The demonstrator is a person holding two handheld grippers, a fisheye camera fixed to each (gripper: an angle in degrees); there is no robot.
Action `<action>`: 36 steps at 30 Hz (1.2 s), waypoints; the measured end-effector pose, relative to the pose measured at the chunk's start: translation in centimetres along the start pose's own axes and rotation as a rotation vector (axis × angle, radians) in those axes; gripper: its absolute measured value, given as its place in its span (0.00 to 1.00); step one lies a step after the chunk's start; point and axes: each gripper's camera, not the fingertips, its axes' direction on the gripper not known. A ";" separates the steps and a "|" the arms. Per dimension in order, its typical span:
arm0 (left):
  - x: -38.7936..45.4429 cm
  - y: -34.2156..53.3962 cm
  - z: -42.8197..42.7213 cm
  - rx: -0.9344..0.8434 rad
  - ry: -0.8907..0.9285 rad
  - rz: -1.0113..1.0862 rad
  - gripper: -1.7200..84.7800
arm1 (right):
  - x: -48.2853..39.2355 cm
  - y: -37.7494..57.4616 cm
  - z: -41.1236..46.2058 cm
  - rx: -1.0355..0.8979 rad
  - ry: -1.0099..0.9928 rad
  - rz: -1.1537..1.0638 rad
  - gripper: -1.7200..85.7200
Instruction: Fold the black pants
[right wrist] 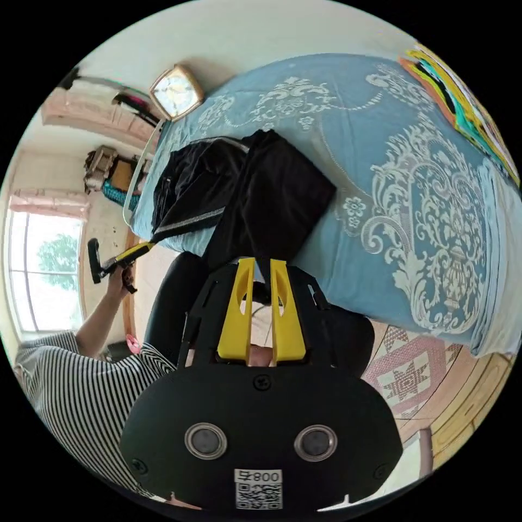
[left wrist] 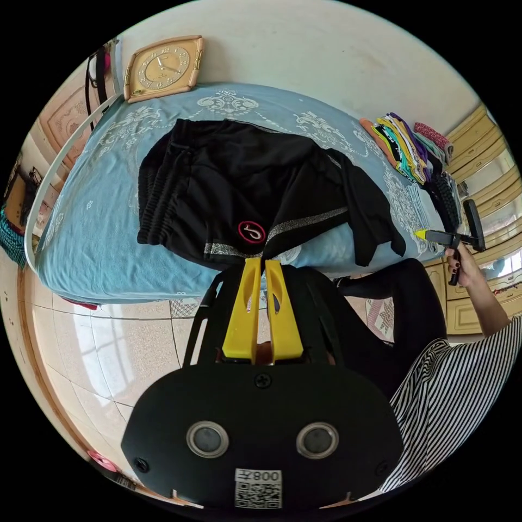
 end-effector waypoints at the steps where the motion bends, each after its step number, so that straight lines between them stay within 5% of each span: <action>1: -0.2 -0.2 0.0 -0.004 -0.002 0.000 0.04 | -2.6 -1.3 1.0 0.000 0.072 -0.086 0.10; 8: -2.0 -1.3 0.7 -0.027 -0.003 0.009 0.04 | -11.4 -6.9 9.8 -0.141 0.366 -0.406 0.11; 24: -6.2 -3.6 2.2 -0.026 0.013 0.011 0.04 | -10.9 -9.7 9.2 -0.165 0.408 -0.401 0.01; 31: -7.3 -4.9 0.5 0.063 0.018 0.064 0.04 | -3.0 -12.9 -9.3 0.094 0.654 -0.249 0.02; 36: -7.8 -5.4 2.5 0.011 -0.036 0.073 0.05 | 1.8 -14.9 -19.0 0.234 0.448 -0.155 0.03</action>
